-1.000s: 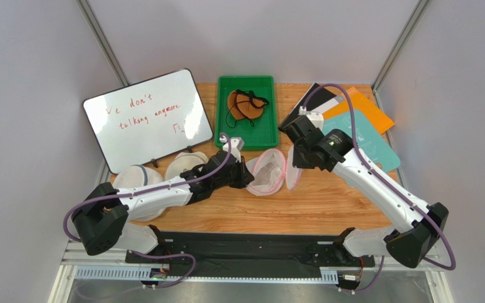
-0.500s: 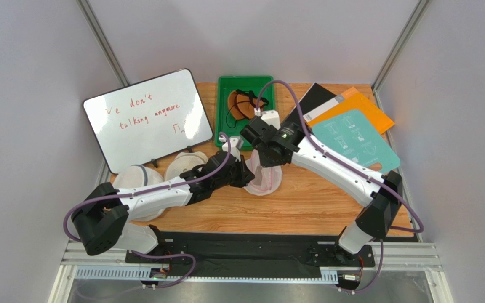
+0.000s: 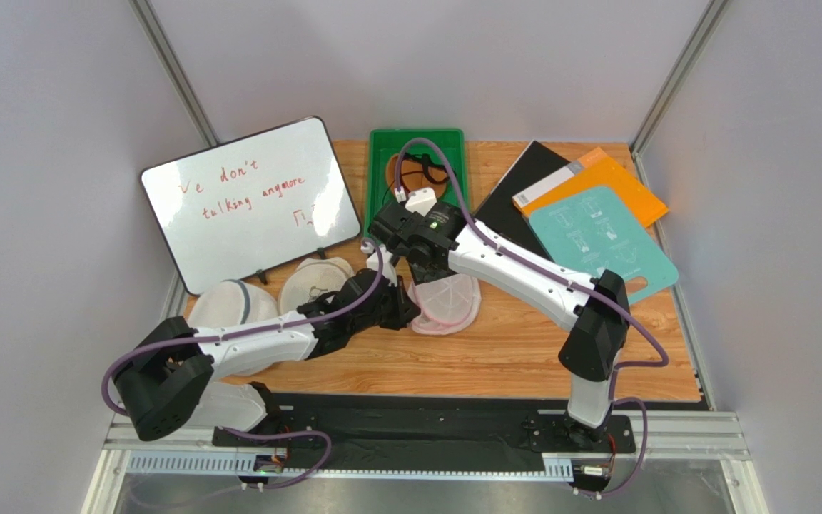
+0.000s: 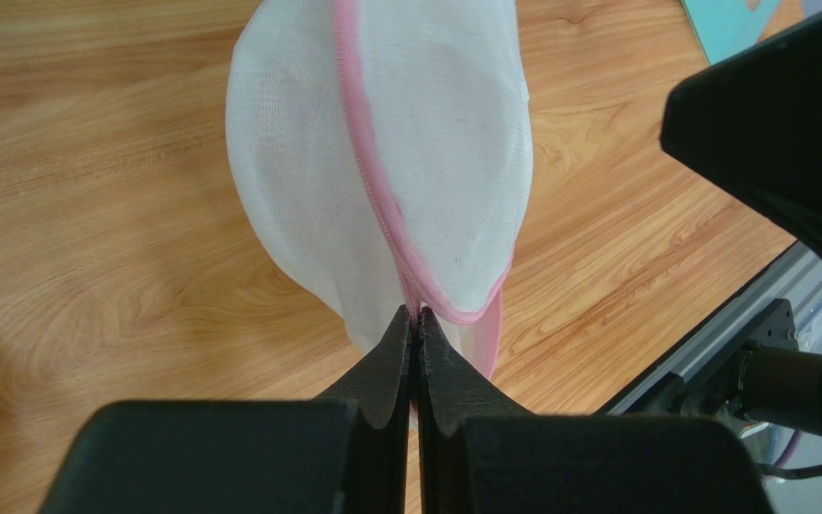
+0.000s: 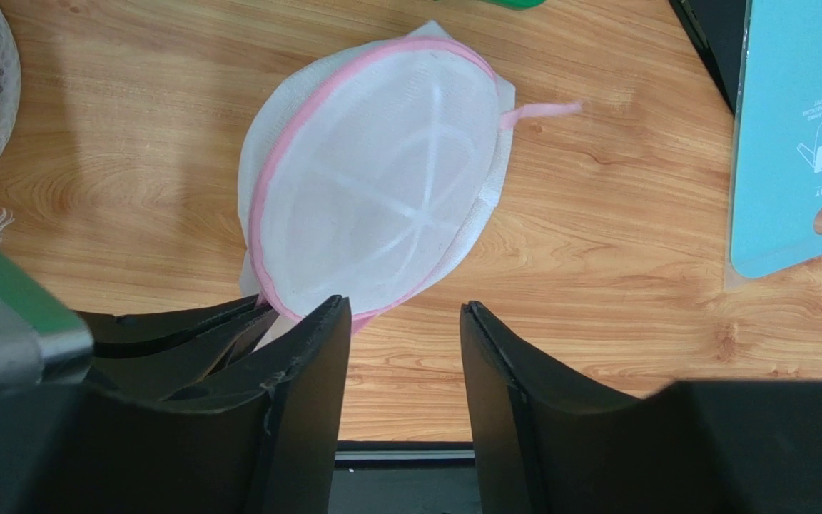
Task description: Unzip the laundry bag and remove the bra
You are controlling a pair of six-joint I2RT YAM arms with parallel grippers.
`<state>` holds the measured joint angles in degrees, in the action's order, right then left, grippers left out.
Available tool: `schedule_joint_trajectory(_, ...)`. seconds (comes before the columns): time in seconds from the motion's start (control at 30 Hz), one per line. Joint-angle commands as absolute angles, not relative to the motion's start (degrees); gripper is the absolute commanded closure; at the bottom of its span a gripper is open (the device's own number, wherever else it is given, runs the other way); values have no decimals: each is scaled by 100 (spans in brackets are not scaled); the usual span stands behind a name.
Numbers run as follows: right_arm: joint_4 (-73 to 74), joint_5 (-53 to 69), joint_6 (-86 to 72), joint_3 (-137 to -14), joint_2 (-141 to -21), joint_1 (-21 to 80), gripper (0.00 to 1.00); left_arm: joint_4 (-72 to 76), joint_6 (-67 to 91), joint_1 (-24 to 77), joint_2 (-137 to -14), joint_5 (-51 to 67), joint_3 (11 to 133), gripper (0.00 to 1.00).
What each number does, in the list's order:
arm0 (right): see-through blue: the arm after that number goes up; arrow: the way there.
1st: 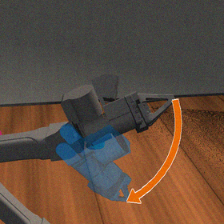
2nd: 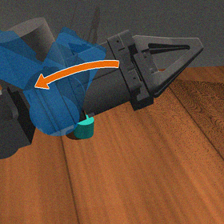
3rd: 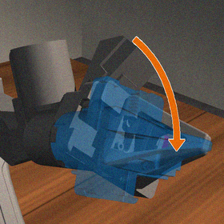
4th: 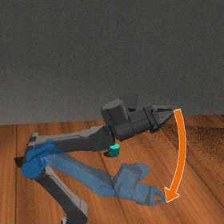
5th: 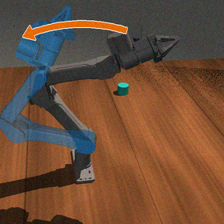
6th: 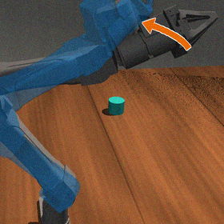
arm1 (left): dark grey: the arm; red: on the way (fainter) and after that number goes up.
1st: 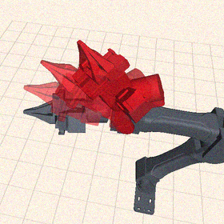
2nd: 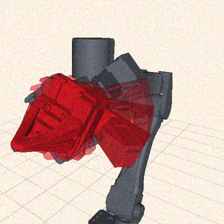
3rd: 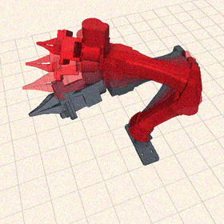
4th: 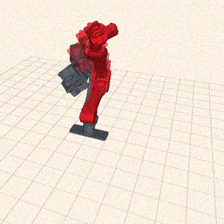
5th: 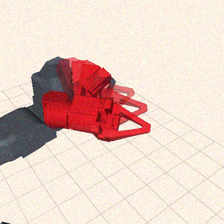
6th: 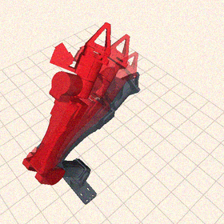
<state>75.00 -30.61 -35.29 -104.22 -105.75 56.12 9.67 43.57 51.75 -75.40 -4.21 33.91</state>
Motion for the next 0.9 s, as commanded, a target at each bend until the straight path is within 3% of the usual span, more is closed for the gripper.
schedule_joint_trajectory(0.0, 7453, -3199, -3454, -10740, -10670, 5643, 49, 1169, 4395, 5150, -7128, -597, 3314, 100)
schedule_joint_trajectory(0.3, 7243, -3050, -3366, -10644, -10389, 5476, 41, 598, 4333, 5150, -6759, -879, 3331, 71)
schedule_joint_trajectory(0.4, 6892, -2813, -3252, -10207, -10073, 5362, 38, 405, 4333, 5150, -6662, -958, 3340, 40)
schedule_joint_trajectory(0.57, 6338, -2488, -3173, -9511, -9467, 5090, 36, 63, 4289, 5150, -6372, -1212, 3314, 23)
schedule_joint_trajectory(0.6, 6293, -2453, -3173, -9414, -9396, 5054, 36, 27, 4272, 5150, -6337, -1265, 3331, 9)
schedule_joint_trajectory(0.63, 6232, -2374, -3164, -9222, -9248, 5002, 36, -113, 4263, 5150, -6276, -1309, 3348, 4)
schedule_joint_trajectory(0.87, 5617, -1987, -3112, -8210, -8482, 4536, 36, -745, 3921, 5150, -5889, -1809, 3445, 0)
